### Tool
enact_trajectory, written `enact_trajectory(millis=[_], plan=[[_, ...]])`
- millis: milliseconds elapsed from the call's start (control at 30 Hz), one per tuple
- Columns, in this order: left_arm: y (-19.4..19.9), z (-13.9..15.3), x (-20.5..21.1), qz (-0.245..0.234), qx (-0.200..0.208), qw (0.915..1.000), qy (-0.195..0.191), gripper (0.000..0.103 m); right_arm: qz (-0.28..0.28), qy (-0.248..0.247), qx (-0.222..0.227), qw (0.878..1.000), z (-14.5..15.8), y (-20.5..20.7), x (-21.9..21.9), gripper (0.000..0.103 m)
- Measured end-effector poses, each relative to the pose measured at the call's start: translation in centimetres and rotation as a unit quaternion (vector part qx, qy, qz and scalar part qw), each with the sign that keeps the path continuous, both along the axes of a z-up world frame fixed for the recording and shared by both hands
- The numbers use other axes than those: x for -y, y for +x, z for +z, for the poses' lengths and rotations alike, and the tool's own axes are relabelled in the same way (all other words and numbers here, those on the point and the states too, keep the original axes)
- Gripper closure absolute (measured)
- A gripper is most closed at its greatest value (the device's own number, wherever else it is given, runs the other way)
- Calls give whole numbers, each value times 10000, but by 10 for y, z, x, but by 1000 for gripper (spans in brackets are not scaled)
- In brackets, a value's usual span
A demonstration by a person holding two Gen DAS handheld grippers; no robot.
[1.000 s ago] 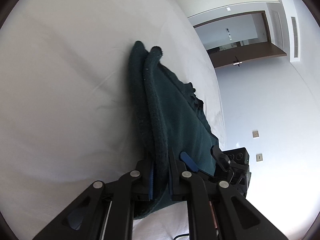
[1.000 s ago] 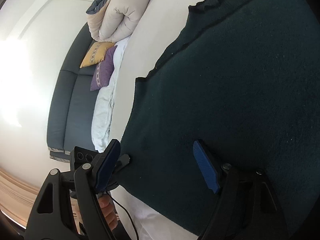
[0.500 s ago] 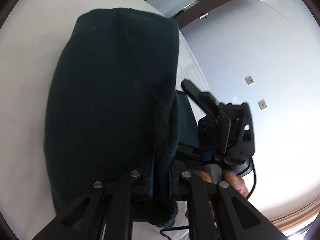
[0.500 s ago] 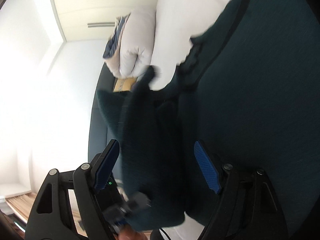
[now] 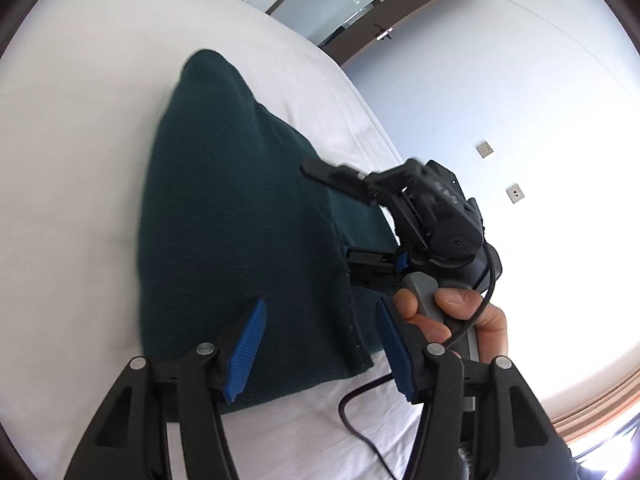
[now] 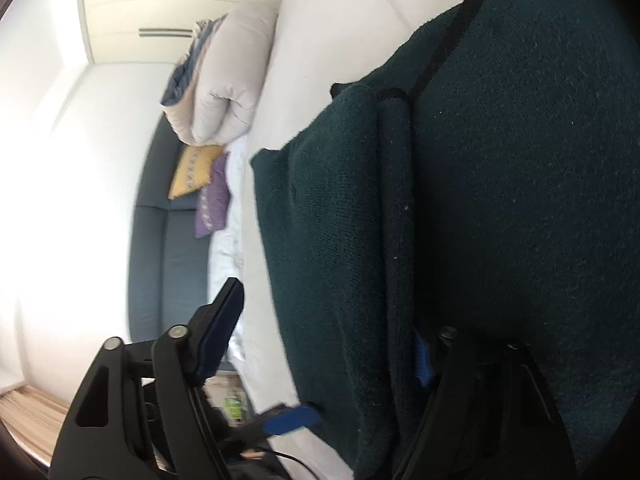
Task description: Fold small clothes
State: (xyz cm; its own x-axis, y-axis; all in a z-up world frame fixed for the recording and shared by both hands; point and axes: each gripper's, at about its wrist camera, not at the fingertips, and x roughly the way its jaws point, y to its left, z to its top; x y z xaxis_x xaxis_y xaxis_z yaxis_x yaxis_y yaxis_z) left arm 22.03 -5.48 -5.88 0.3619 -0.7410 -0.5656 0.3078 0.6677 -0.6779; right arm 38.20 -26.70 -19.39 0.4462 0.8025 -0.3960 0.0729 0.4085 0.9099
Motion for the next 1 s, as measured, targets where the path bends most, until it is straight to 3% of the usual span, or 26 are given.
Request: enact_trajectory(millis=[67,133,200,400,633,733,867,933,1000], plan=[[-2,-4,-10,50,-62,10000,-50,44,55,-327,-80,9994,2,-5,2,54],[-10,-7,-10,113,-208,9996,-141,44,61,-674,-188,9975,1,-5,3,78],[-10,-9,-16,134,-243,9993,-234,44,61,-920,-192,9956,0,-7,3,87],[-9,3,-17,107,-130,9997,-170,44,34,-1475,96,9890,25,-16,13,90],[-15,3,-29,-52,-103,9998,-164,44,-143,-1722,464,9839,51,-37,72,90],[-18,1,-21,-156,-101,9998,-92,44,-323,-1728,369,9837,44,-50,111,90],[-22,-2,-10,-267,-199,9994,0,44,-721,-1609,-4,9843,14,-70,167,91],[-23,-3,-5,-289,-226,9993,69,44,-846,-1361,2,9871,1,-73,179,91],[-23,-7,-3,-298,-259,9992,88,44,-837,-1460,60,9857,0,-74,181,91]])
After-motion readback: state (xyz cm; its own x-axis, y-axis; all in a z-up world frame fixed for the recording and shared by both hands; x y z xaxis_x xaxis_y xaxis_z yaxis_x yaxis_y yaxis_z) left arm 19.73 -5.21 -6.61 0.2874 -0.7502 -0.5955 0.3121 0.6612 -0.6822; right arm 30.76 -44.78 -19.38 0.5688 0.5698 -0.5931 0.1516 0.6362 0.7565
